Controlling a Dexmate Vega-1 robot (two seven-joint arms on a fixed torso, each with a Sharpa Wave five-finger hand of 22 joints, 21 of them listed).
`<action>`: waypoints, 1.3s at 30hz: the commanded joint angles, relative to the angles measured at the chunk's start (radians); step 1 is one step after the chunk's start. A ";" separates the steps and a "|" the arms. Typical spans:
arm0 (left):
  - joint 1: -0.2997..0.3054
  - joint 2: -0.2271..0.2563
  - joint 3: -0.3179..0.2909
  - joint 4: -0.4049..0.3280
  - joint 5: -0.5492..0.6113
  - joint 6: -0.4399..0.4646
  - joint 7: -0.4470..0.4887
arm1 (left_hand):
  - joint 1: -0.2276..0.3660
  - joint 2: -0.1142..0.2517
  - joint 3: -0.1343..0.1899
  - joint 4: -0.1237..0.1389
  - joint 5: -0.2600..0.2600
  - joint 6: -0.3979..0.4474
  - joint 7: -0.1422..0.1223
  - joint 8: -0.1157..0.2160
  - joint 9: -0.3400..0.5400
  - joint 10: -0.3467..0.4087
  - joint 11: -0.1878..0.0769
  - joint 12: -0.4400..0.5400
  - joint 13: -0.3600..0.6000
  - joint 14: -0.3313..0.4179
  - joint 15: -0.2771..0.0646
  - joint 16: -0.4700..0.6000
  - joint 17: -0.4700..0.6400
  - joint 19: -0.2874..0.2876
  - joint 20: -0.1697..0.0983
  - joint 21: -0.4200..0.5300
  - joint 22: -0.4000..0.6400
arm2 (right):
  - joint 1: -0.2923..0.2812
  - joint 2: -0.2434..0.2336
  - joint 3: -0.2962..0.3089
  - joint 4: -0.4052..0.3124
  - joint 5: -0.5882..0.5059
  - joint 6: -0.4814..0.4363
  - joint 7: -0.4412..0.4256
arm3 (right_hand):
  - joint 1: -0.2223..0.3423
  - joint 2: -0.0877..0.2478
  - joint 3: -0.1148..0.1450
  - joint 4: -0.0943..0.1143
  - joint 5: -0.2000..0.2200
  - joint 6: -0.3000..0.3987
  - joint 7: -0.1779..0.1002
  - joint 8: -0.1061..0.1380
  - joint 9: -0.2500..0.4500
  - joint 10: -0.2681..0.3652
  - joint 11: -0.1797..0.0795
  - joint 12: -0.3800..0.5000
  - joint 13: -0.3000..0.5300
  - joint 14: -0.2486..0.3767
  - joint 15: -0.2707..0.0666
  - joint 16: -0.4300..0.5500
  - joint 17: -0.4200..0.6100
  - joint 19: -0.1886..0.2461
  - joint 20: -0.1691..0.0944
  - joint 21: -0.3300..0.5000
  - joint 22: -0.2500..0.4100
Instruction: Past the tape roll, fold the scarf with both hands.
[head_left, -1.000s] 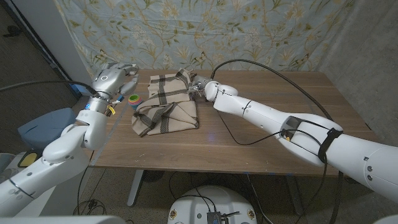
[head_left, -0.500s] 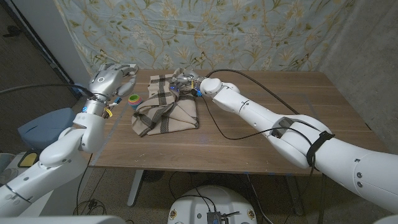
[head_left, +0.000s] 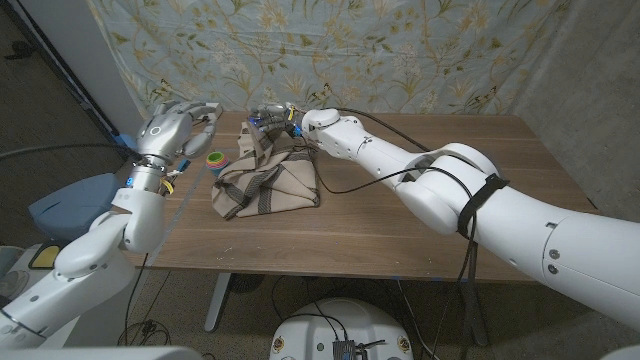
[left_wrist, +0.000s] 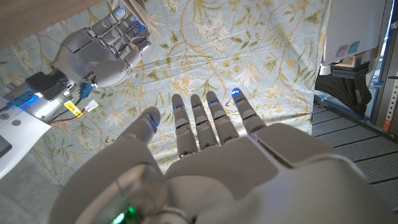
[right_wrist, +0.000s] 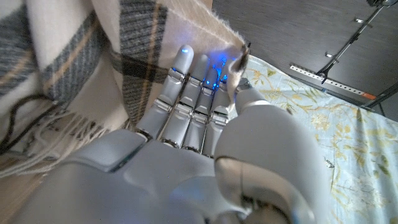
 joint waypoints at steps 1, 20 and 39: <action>0.041 -0.060 -0.053 0.011 0.002 -0.081 0.041 | -0.005 0.006 0.007 0.005 0.001 -0.003 0.001 -0.002 0.002 0.002 0.002 -0.003 0.003 0.012 -0.008 0.001 0.003 0.008 0.001 0.010 0.003 | 0.102 0.080 -0.247 0.112 0.286 -0.096 -0.135 | 0.006 -0.004 0.014 0.001 -0.003 -0.013 -0.001 -0.006 0.001 -0.012 0.004 -0.008 0.001 0.011 -0.032 -0.005 -0.002 0.018 -0.012 0.016 0.004; 0.013 -0.129 -0.089 0.097 -0.055 -0.255 0.080 | -0.022 0.008 0.007 0.028 -0.002 -0.032 -0.001 -0.013 0.002 0.001 0.009 -0.009 0.004 0.031 -0.001 0.006 0.007 0.018 0.010 0.014 0.004 | 0.151 0.078 -0.437 0.105 0.921 -0.101 -0.135 | 0.026 -0.009 0.240 0.052 -0.003 -0.481 -0.033 -0.193 0.000 -0.314 0.079 -0.172 -0.041 -0.224 0.034 -0.173 -0.122 -0.052 -0.036 0.088 -0.018; -0.269 -0.177 0.165 0.162 -0.038 0.243 -0.084 | -0.071 -0.149 -0.122 -0.051 -0.008 -0.159 0.022 -0.007 0.001 -0.015 0.048 -0.020 0.011 0.138 0.024 0.027 0.010 0.226 -0.011 0.099 0.018 | 0.163 -0.040 -0.400 0.103 0.875 -0.101 -0.135 | -0.527 -0.161 -0.041 0.148 0.003 -0.917 -0.163 -0.148 -0.029 -0.587 0.043 -0.148 -0.120 -0.603 0.174 -0.181 -0.243 -0.539 0.269 -0.270 -0.023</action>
